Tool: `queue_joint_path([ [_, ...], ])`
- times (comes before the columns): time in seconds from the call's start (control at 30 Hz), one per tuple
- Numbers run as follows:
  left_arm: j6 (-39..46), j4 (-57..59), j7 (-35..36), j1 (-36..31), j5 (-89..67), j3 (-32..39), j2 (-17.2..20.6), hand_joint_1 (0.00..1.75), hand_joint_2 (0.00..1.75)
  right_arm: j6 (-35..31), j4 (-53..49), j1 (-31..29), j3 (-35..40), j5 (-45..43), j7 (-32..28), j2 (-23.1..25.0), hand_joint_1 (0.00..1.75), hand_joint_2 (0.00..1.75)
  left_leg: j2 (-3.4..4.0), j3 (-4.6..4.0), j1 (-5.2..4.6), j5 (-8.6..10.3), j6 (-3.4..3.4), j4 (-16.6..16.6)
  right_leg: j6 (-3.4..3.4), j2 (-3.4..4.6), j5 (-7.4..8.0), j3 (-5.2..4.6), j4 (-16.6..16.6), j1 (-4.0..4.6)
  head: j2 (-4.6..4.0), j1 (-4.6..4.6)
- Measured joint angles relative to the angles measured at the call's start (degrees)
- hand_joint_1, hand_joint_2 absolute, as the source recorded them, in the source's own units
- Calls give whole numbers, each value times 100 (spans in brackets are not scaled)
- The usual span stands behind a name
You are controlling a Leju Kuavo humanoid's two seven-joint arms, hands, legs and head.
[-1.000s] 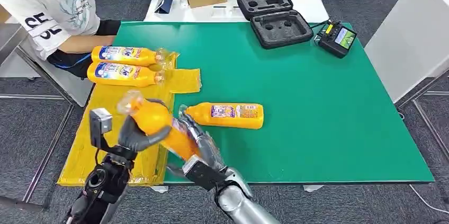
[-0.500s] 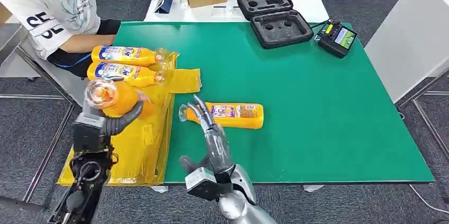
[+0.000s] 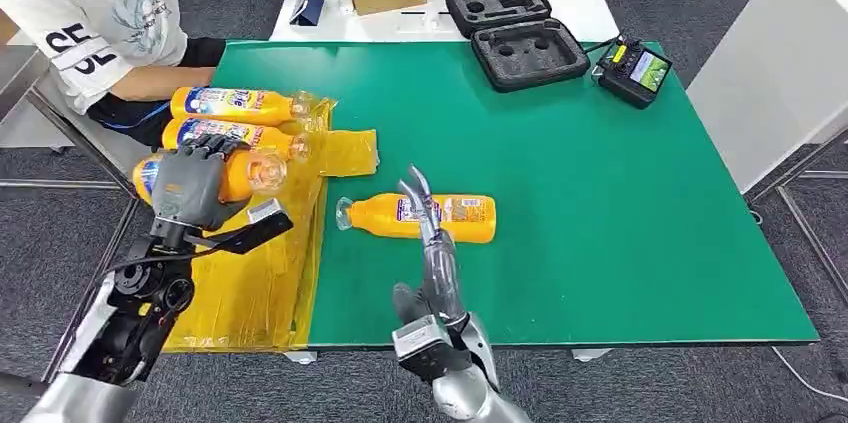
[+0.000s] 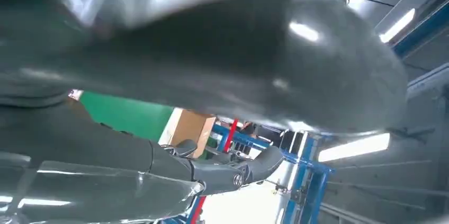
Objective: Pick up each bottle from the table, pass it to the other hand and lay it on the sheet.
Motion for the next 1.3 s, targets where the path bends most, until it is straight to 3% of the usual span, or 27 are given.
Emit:
queue_joint_path([
  [0.3,-24,400,44,-97,-59,-96,149,175,175,-7,-74,1,0,-9,0,-99,0,0,-3,-3,-2,-2,0,0,0,0,-1,1,-1,-1,0,2],
  [0.57,-946,1196,243,-242,-599,-225,252,175,175,-42,-72,1,-70,65,0,-155,0,0,-2,-1,-1,0,0,0,0,0,0,0,-1,-1,0,0],
  [0.87,-1737,1756,-137,-607,-60,-315,252,175,175,24,-72,0,-175,196,0,-171,0,0,-5,-2,-2,0,0,0,0,-1,0,2,-1,-1,0,0],
  [0.9,-1830,1802,-169,-655,3,-326,249,175,175,77,-72,-3,-175,256,0,-169,0,175,-6,-1,-2,0,0,0,0,-1,0,3,-1,-1,0,2],
  [1.13,-2404,2524,-426,-1207,310,-557,147,175,175,631,-37,-177,-29,1529,537,-77,0,175,-6,2,-1,8,-3,0,-2,-2,3,7,1,-1,0,0],
  [1.3,-2546,2954,-485,-1484,370,-715,-4,175,175,901,37,-434,236,1924,920,50,0,175,-6,2,-1,10,-1,0,-2,-4,3,7,2,-1,0,0],
])
